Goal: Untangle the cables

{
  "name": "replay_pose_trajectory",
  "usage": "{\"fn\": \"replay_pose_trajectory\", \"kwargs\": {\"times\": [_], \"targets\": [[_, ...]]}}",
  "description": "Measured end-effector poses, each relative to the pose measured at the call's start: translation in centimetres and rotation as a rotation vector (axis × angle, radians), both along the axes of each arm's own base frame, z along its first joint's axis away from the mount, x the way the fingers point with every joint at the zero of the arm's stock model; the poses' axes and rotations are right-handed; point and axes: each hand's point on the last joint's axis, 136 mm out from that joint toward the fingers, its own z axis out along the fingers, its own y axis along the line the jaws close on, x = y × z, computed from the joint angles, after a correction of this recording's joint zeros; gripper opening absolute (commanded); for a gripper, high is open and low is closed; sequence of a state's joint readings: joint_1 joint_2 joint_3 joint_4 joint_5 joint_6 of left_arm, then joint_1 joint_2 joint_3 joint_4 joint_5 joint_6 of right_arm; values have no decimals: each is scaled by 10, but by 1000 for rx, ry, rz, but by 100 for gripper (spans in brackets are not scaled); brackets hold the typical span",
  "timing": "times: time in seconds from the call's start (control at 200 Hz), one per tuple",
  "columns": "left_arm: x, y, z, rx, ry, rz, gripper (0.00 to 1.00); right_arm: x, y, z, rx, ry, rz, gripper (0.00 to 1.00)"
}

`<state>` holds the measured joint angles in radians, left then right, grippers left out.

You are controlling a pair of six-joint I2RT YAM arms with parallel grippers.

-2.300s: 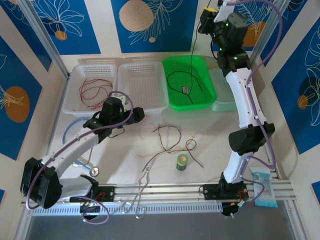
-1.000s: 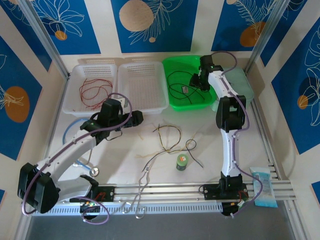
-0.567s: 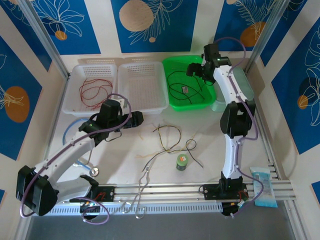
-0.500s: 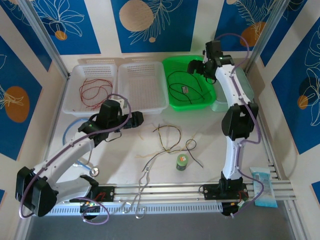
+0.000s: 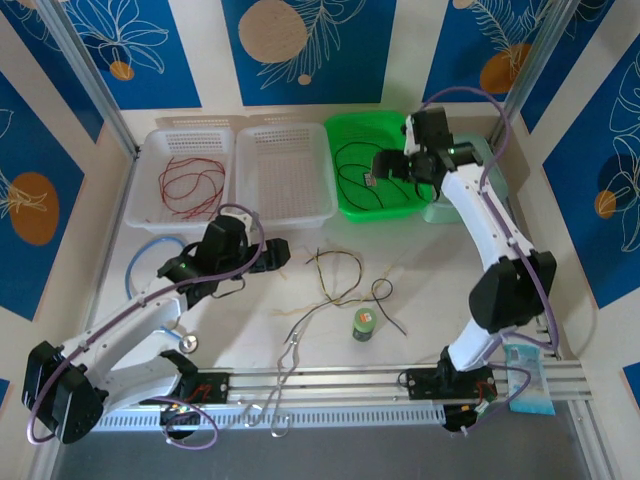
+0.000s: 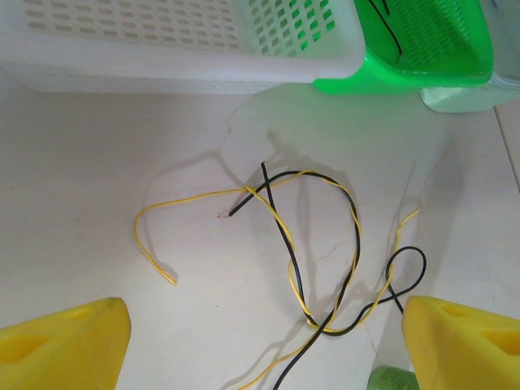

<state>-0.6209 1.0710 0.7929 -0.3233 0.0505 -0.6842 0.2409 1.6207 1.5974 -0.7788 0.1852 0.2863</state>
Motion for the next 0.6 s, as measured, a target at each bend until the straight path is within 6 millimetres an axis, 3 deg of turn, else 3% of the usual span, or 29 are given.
{"fn": "replay_pose_trajectory", "kwargs": {"times": [0.09, 0.3, 0.44, 0.6], "targets": [[-1, -3, -3, 6, 9, -8, 85, -39, 6, -19, 3, 37, 36, 79], [-8, 0, -27, 9, 71, 15, 83, -117, 35, -38, 116, 21, 139, 61], [-18, 7, -45, 0, 116, 46, 80, -149, 71, -73, 185, 60, 227, 48], [-22, 10, -42, -35, 117, 70, 78, -166, 114, -112, 244, 158, 350, 41]]}}
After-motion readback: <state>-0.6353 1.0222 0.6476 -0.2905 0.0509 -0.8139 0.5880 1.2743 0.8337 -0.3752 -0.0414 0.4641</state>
